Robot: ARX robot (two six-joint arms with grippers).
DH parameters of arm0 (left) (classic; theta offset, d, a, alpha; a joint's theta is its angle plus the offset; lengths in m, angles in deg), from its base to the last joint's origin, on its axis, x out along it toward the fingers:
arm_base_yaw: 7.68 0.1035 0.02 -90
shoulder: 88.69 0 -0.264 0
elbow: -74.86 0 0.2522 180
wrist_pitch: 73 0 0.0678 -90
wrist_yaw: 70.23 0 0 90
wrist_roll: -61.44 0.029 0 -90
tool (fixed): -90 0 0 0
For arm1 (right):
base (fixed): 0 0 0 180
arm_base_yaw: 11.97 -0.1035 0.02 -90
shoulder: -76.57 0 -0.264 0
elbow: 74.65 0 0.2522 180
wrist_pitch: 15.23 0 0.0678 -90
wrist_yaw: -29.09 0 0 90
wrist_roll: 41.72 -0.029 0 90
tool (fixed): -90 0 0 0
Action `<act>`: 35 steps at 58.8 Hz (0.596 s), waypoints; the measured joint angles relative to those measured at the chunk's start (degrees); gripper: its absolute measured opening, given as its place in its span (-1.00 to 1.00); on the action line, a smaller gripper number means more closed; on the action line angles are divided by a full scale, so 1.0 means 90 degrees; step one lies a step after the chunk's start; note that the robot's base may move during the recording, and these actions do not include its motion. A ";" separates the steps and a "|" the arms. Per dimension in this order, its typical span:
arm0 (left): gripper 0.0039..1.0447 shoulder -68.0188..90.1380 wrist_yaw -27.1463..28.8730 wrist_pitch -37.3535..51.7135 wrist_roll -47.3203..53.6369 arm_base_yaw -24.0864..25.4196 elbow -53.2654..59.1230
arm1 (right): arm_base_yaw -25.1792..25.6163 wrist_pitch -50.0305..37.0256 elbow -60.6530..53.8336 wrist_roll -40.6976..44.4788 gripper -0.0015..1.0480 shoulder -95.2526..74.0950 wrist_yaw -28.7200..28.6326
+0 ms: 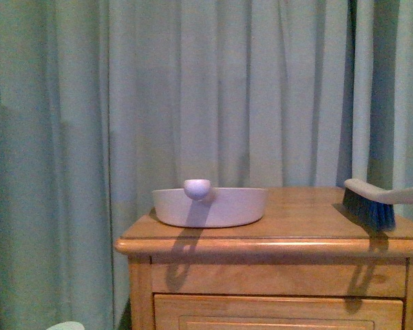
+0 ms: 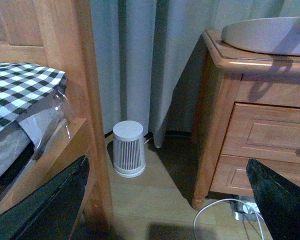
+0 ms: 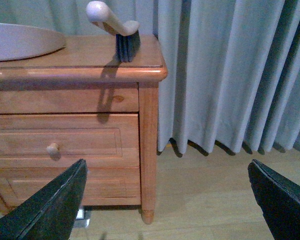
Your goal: Clean up trash
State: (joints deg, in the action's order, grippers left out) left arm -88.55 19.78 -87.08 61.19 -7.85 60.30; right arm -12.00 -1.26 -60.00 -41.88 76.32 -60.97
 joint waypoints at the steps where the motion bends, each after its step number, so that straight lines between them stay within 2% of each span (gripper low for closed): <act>1: 0.86 -0.0005 0.0005 0.0000 0.0000 0.0000 0.0000 | 0.0000 0.0000 0.0000 0.0000 0.86 0.0000 0.0002; 35: 0.86 -0.0005 0.0000 0.0000 0.0000 0.0000 0.0000 | 0.0000 0.0000 0.0000 0.0002 0.86 0.0002 -0.0002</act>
State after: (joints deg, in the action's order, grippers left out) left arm -88.59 19.78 -87.08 61.19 -7.85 60.30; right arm -12.00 -1.26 -60.00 -41.86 76.34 -60.99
